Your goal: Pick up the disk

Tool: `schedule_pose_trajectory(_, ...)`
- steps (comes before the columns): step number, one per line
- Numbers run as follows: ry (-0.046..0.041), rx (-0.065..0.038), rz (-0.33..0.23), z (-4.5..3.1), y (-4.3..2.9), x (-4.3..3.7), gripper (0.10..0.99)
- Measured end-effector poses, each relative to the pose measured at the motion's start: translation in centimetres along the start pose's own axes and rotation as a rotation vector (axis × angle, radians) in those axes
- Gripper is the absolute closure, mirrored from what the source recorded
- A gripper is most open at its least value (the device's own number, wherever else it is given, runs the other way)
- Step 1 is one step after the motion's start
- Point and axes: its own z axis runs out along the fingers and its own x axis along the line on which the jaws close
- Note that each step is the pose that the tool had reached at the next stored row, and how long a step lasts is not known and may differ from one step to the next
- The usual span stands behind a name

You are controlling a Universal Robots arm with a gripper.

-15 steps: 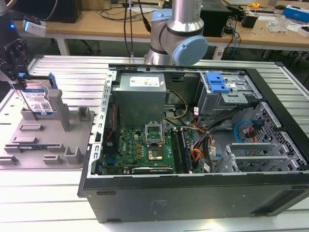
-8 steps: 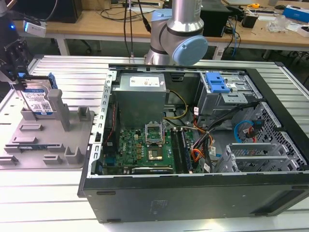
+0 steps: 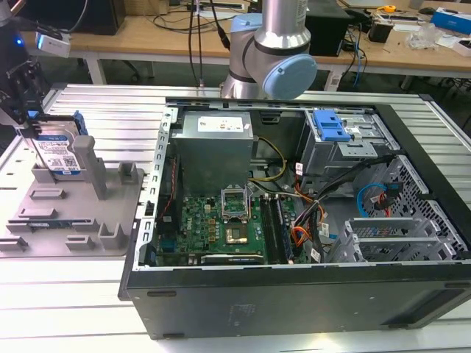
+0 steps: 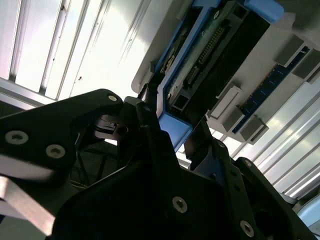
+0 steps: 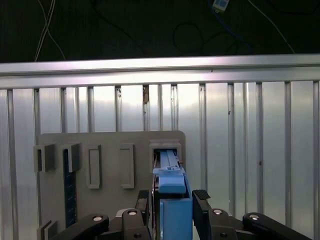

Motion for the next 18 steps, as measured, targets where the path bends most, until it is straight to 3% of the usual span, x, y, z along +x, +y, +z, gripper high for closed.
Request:
schedule_pose_trajectory(3,0.0000,0.000,0.000,0.04,0.00,0.02,0.627)
schedule_pose_trajectory(4,0.0000,0.000,0.000,0.06,0.00,0.03,0.694)
schedule_pose_trajectory(6,0.0000,0.000,0.000,0.08,0.00,0.04,0.722)
schedule_pose_trajectory(14,0.0000,-0.001,0.000,-0.10,-0.01,0.10,0.722)
schedule_pose_trajectory(18,0.0000,-0.001,0.000,-1.91,-0.03,0.19,0.722)
